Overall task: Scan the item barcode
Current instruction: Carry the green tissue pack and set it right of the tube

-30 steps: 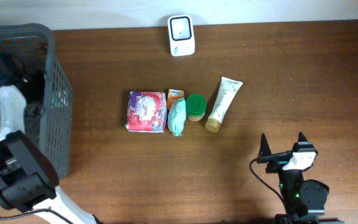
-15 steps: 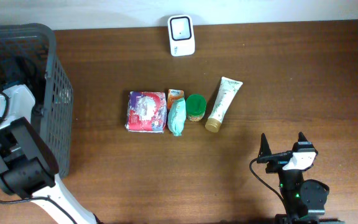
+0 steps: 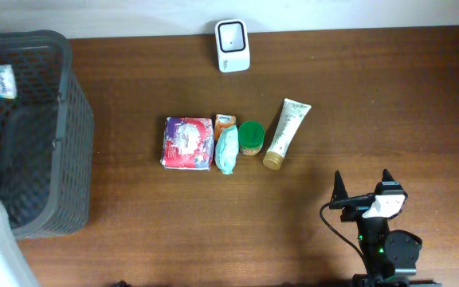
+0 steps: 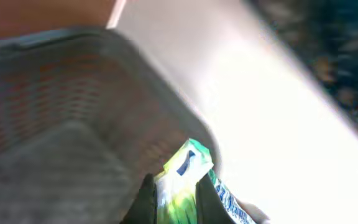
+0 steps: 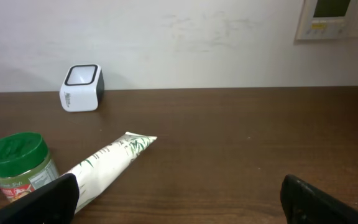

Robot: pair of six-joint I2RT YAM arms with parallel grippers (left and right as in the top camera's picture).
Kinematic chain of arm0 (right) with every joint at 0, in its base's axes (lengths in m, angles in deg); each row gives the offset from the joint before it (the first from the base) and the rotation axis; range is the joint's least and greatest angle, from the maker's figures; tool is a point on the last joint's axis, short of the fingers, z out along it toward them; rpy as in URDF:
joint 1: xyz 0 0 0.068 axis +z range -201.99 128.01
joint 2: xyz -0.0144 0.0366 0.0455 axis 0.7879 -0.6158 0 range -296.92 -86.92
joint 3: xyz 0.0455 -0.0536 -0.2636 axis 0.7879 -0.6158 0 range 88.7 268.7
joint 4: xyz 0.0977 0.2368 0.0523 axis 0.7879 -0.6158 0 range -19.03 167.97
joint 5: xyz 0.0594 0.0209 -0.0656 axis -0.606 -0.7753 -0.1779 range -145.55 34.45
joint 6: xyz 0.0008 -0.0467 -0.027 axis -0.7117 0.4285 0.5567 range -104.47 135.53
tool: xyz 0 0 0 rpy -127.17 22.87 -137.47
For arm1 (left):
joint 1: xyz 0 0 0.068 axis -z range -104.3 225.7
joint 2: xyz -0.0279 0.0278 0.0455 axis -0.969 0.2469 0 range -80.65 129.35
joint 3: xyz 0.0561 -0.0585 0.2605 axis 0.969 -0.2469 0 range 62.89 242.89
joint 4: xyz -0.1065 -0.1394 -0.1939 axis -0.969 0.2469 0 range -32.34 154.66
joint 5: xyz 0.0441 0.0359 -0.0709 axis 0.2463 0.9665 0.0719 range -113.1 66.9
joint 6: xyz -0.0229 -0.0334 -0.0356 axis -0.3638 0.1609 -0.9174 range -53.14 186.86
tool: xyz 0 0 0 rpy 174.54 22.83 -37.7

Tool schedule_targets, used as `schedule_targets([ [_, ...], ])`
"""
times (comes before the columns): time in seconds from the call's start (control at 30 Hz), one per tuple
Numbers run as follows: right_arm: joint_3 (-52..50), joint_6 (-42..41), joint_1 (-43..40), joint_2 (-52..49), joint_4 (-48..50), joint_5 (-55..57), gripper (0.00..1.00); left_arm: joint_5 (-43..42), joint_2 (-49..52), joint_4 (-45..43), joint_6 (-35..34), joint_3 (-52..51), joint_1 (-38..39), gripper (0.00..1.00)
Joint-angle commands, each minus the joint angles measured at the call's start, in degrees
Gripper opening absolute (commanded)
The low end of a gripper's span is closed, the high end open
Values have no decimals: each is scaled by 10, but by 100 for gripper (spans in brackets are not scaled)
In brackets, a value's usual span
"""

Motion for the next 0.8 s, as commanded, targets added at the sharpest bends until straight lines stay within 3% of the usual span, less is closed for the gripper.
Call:
schedule_targets([
  [0.0,-5,-7,3,3,0,5,99,-170,-54,1,11,1,53,0],
  [0.07,-5,-7,3,3,0,5,99,-202,-60,0,14,1,134,0],
  [0.2,-5,-7,2,3,0,5,99,-193,-16,1,123,-14,331,0],
  [0.3,-5,-7,2,3,0,5,99,-137,108,-3,130,-23,494,0],
  [0.57,-5,-7,3,3,0,5,99,-93,309,-145,258,-23,639,0],
  [0.77,-5,-7,3,3,0,5,99,-82,409,-179,285,-23,706,4],
])
